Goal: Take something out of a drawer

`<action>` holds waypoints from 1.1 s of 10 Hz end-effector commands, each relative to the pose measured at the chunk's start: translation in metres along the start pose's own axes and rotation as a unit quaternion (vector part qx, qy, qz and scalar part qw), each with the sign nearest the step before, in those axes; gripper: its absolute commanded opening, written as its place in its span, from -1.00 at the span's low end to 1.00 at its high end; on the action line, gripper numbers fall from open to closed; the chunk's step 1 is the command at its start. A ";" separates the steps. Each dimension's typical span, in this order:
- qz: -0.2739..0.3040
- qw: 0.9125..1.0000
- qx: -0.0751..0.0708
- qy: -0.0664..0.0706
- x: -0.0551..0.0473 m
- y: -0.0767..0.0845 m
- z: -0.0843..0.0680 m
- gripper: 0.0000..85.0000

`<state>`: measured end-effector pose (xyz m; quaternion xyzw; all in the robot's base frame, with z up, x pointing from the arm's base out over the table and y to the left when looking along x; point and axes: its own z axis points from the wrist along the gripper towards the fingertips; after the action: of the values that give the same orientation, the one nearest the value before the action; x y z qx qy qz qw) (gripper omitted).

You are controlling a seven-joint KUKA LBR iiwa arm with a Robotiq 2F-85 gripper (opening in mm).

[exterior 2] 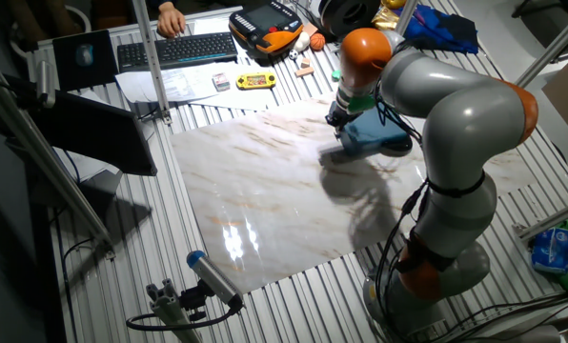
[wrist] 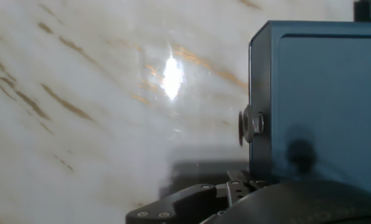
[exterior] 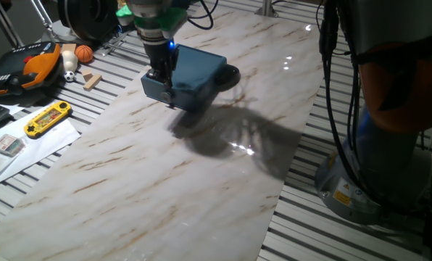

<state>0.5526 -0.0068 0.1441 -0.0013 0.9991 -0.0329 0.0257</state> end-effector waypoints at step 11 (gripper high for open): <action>-0.015 0.999 -0.037 -0.011 -0.020 -0.020 0.051 -1.00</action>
<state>0.5758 -0.0301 0.0959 -0.0184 0.9992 0.0042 0.0364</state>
